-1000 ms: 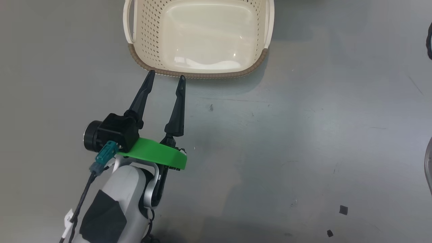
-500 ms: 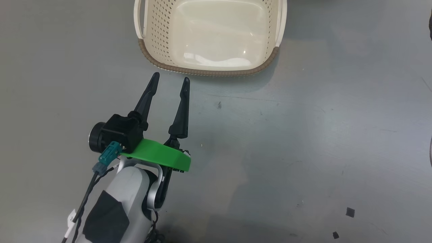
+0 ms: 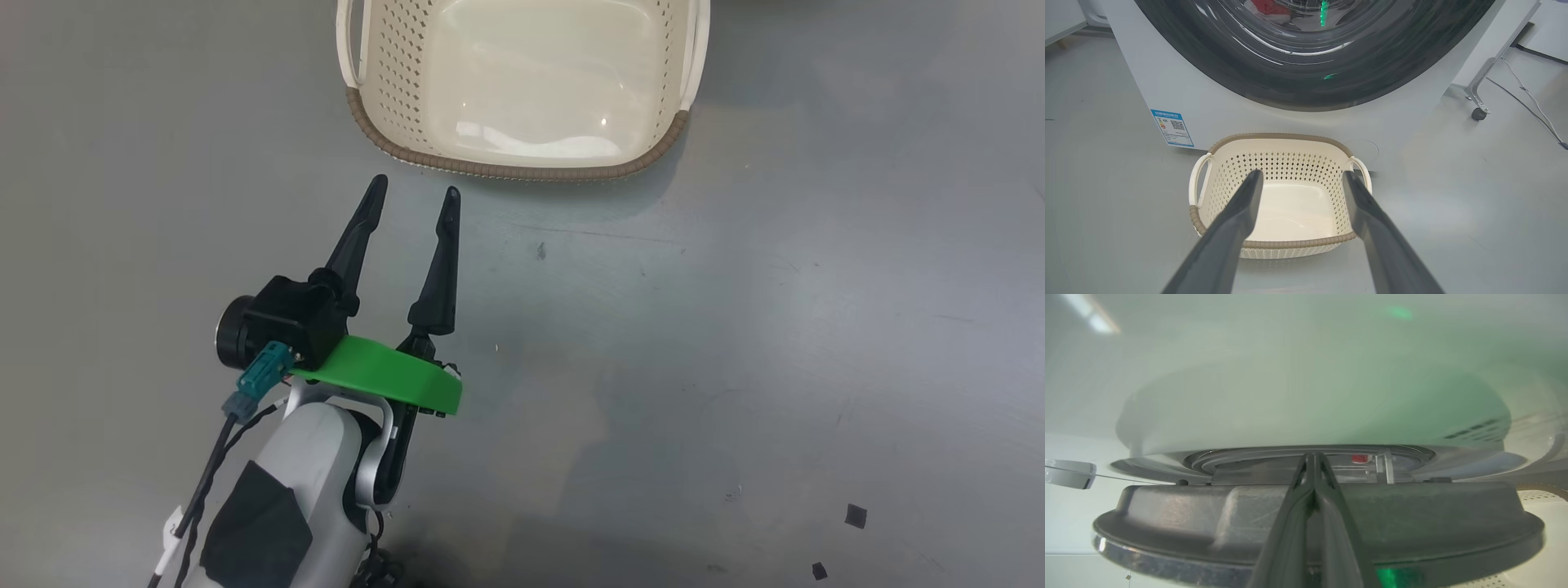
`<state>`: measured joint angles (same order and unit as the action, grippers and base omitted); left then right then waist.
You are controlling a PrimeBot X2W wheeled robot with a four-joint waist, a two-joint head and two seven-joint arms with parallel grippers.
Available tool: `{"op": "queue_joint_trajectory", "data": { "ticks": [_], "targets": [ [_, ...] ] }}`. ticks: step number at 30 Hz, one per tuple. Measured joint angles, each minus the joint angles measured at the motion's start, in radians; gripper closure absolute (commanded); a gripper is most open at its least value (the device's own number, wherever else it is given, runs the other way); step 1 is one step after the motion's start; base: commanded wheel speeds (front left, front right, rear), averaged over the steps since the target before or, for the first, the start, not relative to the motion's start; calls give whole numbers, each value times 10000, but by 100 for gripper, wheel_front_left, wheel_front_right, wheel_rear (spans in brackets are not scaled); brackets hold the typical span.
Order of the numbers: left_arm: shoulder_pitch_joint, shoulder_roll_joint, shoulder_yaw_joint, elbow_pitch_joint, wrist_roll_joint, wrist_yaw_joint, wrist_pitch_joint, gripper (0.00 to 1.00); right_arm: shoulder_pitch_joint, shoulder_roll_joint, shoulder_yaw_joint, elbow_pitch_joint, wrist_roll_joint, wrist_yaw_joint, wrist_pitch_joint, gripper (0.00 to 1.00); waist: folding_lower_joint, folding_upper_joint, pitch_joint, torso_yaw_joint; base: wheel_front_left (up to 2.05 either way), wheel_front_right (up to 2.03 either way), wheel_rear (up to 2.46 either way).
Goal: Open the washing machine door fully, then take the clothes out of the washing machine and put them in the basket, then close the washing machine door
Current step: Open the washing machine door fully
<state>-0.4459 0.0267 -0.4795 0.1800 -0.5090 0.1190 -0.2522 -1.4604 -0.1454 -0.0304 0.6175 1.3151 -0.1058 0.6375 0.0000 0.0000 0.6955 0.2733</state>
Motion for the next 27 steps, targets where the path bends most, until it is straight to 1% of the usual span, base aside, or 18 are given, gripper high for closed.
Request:
{"op": "queue_joint_trajectory", "data": {
  "ticks": [15, 21, 27],
  "targets": [
    [-9, -2, 4, -4, -10, 0, 0, 0, -144, -105, 29, 654, 6, -25, 322, 100, 0, 0, -76, -32, 0, 0, 0],
    [-12, -2, 31, 63, -8, 0, 0, 0, -96, -130, -23, 1012, 230, -12, 562, 100, 0, 0, -229, -69, 0, 0, 0],
    [-12, -2, 69, 127, -6, 0, 0, 0, 194, -136, -54, 1267, 366, 157, 756, 100, 0, 0, -490, -99, 0, 0, 0]
  ]
}}
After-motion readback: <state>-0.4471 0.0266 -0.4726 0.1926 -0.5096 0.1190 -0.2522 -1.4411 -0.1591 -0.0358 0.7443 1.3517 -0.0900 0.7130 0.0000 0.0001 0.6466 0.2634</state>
